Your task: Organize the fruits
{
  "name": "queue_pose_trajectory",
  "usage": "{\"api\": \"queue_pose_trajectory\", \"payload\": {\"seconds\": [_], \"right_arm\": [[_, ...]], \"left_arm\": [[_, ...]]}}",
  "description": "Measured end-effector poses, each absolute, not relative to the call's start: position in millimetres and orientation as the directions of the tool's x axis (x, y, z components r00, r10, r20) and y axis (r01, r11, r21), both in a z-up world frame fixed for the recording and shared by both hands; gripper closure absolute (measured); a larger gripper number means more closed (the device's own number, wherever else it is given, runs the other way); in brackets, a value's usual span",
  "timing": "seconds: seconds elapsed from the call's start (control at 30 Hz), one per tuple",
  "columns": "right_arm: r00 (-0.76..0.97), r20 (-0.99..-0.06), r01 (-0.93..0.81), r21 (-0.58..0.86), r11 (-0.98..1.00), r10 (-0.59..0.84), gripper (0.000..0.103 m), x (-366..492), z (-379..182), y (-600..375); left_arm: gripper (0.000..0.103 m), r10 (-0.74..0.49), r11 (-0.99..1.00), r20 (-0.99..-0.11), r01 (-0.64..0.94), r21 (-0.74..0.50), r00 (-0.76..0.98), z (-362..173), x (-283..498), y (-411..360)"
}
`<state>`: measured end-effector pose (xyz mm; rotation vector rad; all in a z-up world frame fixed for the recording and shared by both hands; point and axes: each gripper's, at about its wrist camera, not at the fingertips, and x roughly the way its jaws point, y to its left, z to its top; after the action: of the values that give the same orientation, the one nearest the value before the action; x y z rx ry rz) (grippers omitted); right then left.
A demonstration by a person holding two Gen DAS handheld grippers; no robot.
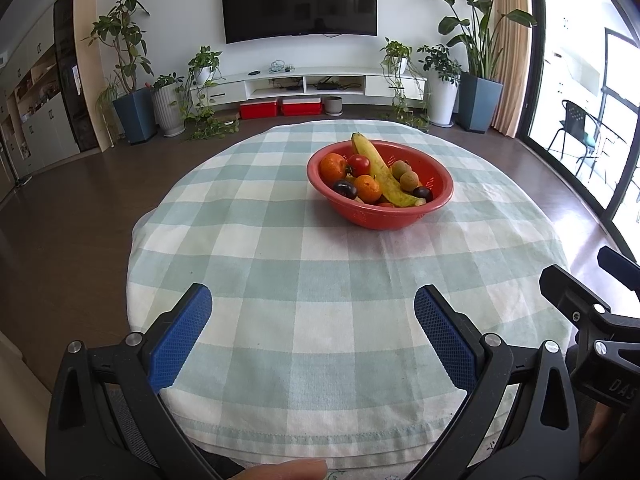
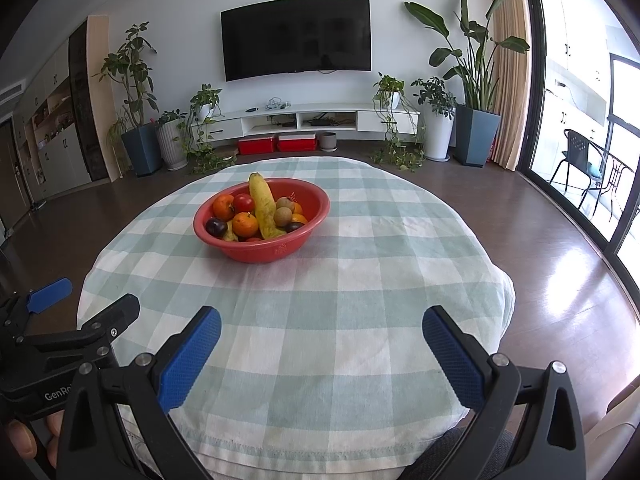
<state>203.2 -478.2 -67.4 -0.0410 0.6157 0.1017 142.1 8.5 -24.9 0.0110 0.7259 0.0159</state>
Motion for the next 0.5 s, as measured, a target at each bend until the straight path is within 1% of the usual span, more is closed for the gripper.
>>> {"api": "queue_pose_trajectory", "payload": {"seconds": [0.5], "right_arm": [[0.811, -0.579, -0.108, -0.009, 0.994, 0.083, 0.0, 202.8, -65.4, -478.2]], "left_arm": [[0.0, 0.02, 1.0, -0.664, -0.011, 0.018, 0.747, -25.4, 141.5, 8.4]]}}
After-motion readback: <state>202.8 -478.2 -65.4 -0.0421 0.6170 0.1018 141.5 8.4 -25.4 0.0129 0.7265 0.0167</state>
